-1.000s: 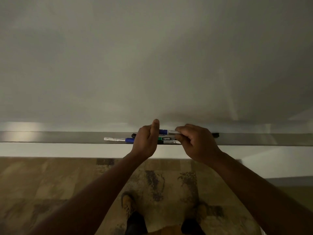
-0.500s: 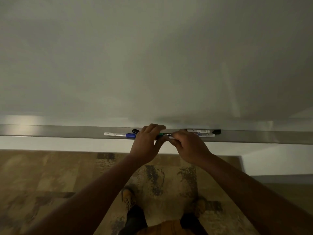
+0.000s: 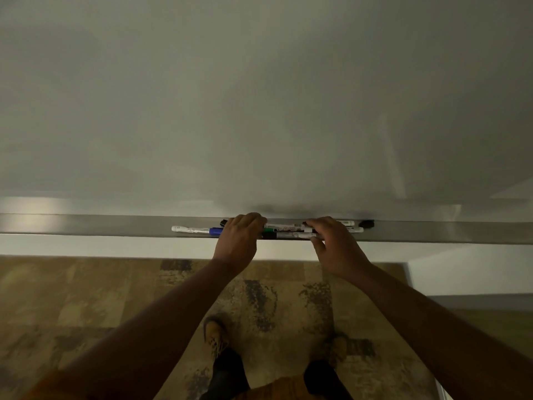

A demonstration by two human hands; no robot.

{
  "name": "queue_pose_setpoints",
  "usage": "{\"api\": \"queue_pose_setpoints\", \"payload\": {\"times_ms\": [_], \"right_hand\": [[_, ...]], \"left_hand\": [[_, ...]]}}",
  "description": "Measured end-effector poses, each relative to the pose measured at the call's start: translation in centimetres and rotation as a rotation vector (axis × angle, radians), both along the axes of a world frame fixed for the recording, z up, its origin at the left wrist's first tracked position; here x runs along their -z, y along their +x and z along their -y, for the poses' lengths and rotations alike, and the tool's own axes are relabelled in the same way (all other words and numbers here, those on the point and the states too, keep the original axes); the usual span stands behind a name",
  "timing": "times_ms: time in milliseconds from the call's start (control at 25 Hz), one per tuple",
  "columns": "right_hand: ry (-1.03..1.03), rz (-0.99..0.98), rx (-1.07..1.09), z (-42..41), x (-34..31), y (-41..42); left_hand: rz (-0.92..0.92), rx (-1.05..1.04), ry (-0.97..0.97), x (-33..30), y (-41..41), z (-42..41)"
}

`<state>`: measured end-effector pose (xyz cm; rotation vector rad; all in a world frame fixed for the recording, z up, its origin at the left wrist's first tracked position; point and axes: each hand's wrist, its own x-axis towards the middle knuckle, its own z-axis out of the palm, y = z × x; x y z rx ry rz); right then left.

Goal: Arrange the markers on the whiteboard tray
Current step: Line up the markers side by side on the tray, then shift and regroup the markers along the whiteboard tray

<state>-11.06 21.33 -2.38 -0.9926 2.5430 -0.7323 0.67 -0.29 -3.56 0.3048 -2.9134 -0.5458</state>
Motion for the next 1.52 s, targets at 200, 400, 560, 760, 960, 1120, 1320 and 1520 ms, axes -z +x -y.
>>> {"api": "queue_pose_setpoints", "payload": {"times_ms": [200,400,560,760,960,1120,1320,1520], "right_hand": [[0.036,-0.063,0.096,-1.6,1.2,-1.0],[0.168,-0.148,0.091,-3.5,1.4,-2.2],[0.264,-0.218,-0.013,-4.0,1.6,-3.2],[0.369,-0.283,-0.094,-3.4,1.2,-4.1],[0.438,-0.319,-0.130,-2.6,0.8,-4.1],[0.457,-0.317,-0.148,-2.0,0.1,-3.6],[0.551,-0.324,-0.131,-2.0,0.2,-3.4],[0.433,-0.399,-0.137,-2.2,0.5,-3.0]], "left_hand": [[-0.036,-0.014,-0.018,0.8,-0.6,-0.4],[-0.001,0.003,-0.079,1.4,-1.5,-0.4],[0.039,0.029,-0.101,1.9,-1.8,-0.4],[0.070,0.059,-0.120,2.2,-2.1,-0.3],[0.071,0.060,-0.098,1.8,-1.7,-0.3],[0.090,-0.075,-0.140,1.1,-0.5,0.9],[0.153,-0.291,-0.120,0.3,0.7,2.1],[0.221,-0.263,-0.062,0.7,0.3,2.4]]}}
